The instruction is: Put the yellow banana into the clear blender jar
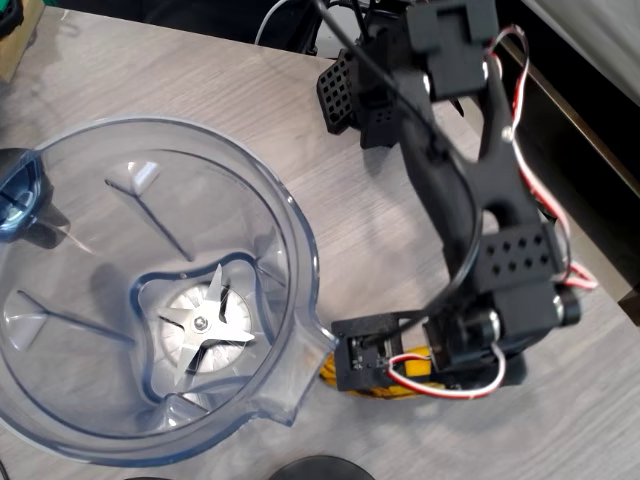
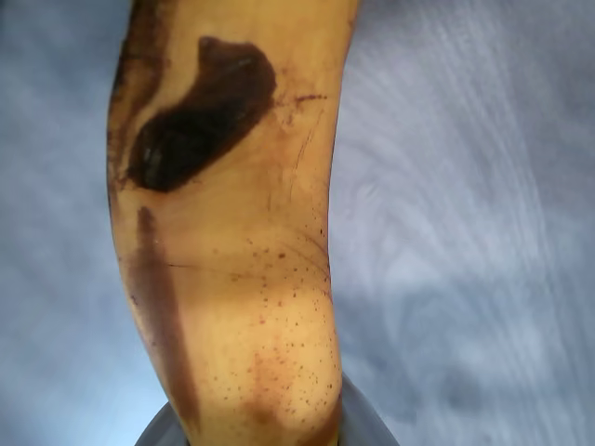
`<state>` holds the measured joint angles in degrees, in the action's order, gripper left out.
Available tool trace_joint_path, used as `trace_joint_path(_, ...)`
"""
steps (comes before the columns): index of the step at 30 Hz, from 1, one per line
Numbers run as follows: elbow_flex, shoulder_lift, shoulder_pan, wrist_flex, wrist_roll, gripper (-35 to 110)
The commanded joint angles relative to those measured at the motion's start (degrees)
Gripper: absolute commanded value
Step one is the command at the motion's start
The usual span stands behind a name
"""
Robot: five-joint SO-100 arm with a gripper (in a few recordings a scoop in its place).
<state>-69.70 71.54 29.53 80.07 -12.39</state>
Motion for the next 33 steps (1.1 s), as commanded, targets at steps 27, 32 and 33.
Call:
trace_joint_path(27, 2.11, 55.81, -5.19, -29.62, 1.85, 0)
trace_joint_path(32, 1.41, 57.83, -22.5, -30.23, -3.34, 0)
trace_joint_path(33, 0.62, 57.74, -25.66, -29.44, -3.6, 0)
